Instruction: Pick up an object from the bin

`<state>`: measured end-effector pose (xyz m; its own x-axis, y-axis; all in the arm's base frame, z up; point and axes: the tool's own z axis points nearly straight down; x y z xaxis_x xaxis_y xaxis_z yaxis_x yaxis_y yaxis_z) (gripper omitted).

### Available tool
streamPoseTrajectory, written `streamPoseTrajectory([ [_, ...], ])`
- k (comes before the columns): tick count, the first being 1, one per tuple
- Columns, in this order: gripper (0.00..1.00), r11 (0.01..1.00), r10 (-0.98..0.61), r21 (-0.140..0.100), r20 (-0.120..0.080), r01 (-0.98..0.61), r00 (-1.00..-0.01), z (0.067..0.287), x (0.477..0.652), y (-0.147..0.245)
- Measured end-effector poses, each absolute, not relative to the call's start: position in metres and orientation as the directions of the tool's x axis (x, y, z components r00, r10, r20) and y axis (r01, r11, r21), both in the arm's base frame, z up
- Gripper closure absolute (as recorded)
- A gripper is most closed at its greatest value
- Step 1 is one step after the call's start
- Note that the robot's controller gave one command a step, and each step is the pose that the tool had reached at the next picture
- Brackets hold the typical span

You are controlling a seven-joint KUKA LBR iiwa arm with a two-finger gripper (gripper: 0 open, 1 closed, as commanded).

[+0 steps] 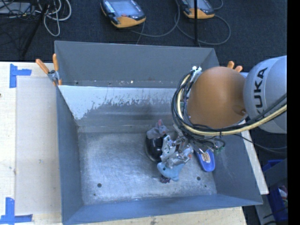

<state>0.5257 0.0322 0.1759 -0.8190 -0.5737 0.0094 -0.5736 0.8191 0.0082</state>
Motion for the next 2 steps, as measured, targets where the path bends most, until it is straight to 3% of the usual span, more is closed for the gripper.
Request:
streamPoseTrajectory([
  [1, 0.0, 0.797, -0.604, 0.004, -0.001, -0.604, -0.797, 0.0697, 0.5176, 0.0252],
  [2, 1.0, 0.797, -0.604, -0.003, -0.009, -0.604, -0.797, 0.0753, 0.521, 0.025],
])
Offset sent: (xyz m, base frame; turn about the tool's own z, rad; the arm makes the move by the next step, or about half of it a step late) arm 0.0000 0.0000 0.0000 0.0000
